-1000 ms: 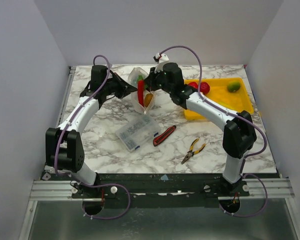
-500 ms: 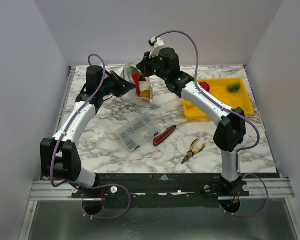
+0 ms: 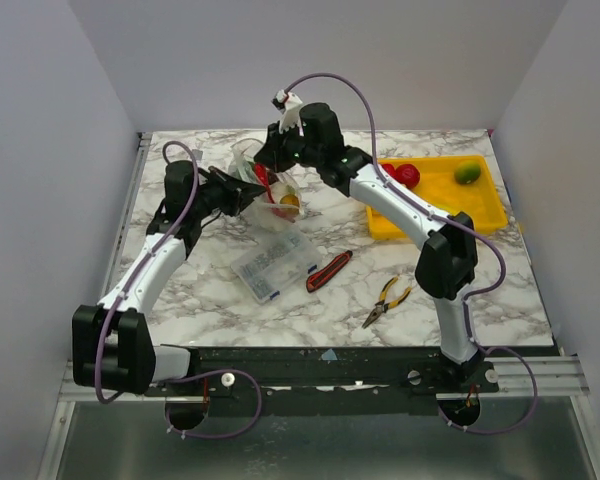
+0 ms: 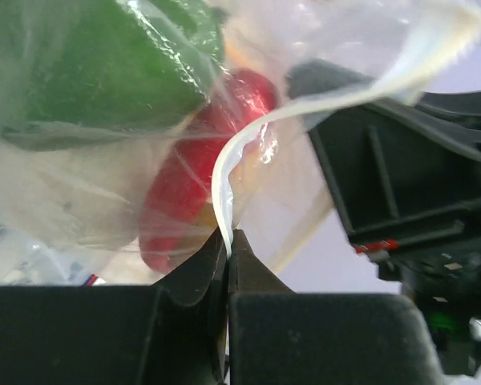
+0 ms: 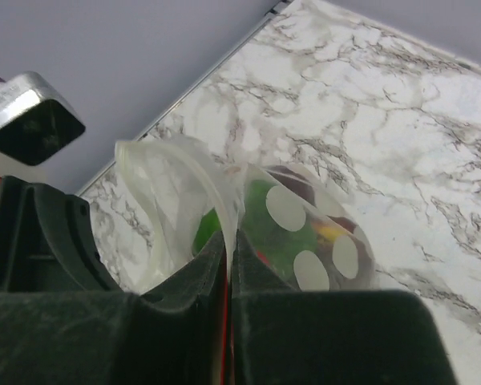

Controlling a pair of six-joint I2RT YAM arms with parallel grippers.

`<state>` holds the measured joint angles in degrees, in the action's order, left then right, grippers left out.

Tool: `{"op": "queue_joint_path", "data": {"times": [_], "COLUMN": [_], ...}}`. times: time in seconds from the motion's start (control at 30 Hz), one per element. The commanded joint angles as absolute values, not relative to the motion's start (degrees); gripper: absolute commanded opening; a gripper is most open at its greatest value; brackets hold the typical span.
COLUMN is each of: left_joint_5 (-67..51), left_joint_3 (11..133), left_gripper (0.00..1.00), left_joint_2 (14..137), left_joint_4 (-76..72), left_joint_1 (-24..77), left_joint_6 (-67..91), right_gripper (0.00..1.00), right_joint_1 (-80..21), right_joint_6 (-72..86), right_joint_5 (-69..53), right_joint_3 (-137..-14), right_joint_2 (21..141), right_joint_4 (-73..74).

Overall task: Place the food in the zip-top bag and seal the zipper
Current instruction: Adjust the zipper food storage bag at the center of the board.

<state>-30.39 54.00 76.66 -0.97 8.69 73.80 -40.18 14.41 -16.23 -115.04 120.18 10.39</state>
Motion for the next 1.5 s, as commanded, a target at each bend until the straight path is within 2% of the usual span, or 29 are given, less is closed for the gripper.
{"op": "queue_joint_path", "data": {"times": [0.0,0.13,0.27,0.37,0.5,0.73,0.93,1.03,1.33,1.47], "left_joint_5": [-28.78,-31.41,-31.86,-31.04,-31.25,-30.85,-31.54,-31.35,-31.16,-31.17], "left_joint_3": [49.07,42.35,39.16,38.14,39.43,39.52,40.29,40.51,40.92,41.01], "left_gripper": [0.00,0.00,0.00,0.00,0.00,0.00,0.00,0.00,0.00,0.00], "left_joint_2": [71.60,72.68,73.24,72.19,71.39,69.61,68.97,68.79,68.03,67.46], "left_joint_4": [-10.24,-18.58,-21.69,-21.65,-18.75,-15.40,-14.12,-13.65,-12.14,-11.79], "left_joint_1": [7.28,5.00,4.35,3.98,3.61,2.43,1.90,1.79,1.57,1.53], "left_joint_6": [82.43,89.05,90.87,90.25,87.83,85.47,84.58,84.30,83.53,83.52], "right_gripper": [0.12,0.13,0.22,0.35,0.59,0.79,0.82,0.81,0.76,0.69], "right_joint_1": [-40.93,-41.42,-42.25,-42.23,-42.23,-42.27,-42.23,-42.64,-47.36,-51.03], "right_joint_6": [12.70,13.09,12.40,11.83,9.47,6.20,3.64,3.86,5.52,3.34], "right_joint_5": [-22.94,-25.01,-26.37,-27.63,-24.64,-12.96,-15.13,-18.33,-10.85,-0.28], "right_joint_3": [-115.80,-117.25,-118.51,-118.66,-115.80,-99.76,-73.86,-63.54,-58.40,-59.47], "right_joint_2": [118.53,120.77,120.87,120.05,116.73,101.42,86.36,83.06,84.66,87.30], "right_joint_4": [11.11,13.66,16.89,19.09,20.87,13.71,-4.79,-13.02,-18.42,-20.07]}}
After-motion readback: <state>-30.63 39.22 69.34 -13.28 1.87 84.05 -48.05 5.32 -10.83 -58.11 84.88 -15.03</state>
